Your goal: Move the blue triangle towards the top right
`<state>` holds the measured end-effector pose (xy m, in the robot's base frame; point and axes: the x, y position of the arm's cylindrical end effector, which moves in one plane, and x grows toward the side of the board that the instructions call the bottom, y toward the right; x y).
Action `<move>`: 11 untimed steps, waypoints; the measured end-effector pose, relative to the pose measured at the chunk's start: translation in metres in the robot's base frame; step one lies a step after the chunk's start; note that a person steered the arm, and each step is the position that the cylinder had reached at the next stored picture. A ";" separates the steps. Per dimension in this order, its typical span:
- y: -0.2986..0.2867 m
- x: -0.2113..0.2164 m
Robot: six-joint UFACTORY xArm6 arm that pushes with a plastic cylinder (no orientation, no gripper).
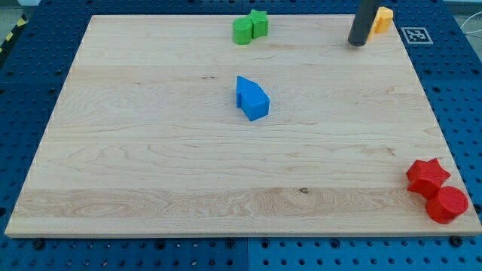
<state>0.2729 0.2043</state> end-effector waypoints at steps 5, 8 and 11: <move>-0.091 0.075; -0.247 0.094; -0.244 0.145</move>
<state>0.4177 -0.0401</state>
